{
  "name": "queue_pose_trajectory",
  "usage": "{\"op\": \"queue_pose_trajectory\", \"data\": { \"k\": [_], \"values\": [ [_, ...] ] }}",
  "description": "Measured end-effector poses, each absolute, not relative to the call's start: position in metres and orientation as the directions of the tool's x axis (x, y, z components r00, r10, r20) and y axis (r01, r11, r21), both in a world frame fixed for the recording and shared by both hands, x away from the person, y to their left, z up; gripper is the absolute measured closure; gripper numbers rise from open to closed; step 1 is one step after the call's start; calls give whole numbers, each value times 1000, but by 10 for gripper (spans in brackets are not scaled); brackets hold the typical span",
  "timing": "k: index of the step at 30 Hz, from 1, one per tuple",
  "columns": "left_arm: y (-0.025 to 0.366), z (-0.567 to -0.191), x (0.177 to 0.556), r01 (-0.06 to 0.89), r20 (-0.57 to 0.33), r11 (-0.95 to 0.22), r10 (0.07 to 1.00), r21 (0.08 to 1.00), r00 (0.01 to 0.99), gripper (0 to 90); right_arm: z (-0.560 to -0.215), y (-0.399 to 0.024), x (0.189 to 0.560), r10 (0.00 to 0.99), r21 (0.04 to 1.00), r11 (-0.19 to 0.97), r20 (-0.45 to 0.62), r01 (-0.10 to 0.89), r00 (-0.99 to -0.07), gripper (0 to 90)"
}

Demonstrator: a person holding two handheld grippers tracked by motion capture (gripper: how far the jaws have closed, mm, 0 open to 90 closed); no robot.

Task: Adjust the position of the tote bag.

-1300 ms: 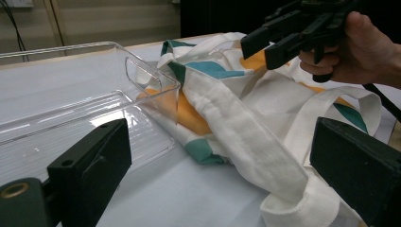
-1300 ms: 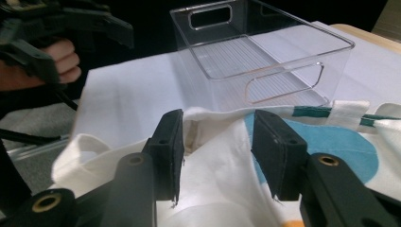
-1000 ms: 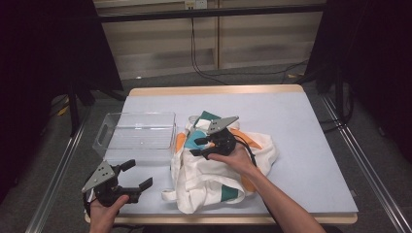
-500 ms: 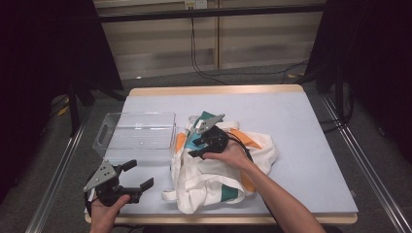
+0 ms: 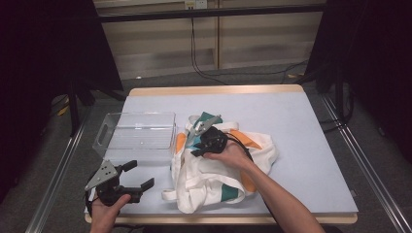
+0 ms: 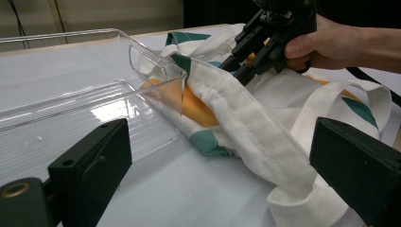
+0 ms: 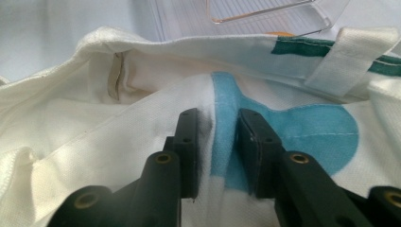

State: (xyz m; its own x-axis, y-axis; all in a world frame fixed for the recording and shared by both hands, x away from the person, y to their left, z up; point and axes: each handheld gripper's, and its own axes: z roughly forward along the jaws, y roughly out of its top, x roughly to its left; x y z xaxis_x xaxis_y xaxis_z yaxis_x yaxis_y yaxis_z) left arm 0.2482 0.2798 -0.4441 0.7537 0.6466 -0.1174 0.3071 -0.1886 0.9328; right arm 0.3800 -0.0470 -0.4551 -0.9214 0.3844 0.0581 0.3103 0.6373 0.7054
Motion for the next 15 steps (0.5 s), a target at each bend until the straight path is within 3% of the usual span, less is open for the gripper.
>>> {"op": "queue_pose_trajectory", "data": {
  "k": [5, 15],
  "values": [
    [279, -444, 248, 312, -119, -192, 647, 930, 753, 63, -453, -51, 381, 392, 719, 612, 85, 328, -916, 824],
    [278, -445, 248, 314, -122, -190, 645, 930, 754, 63, -439, -62, 376, 385, 778, 549, 91, 307, -918, 851]
  ]
}}
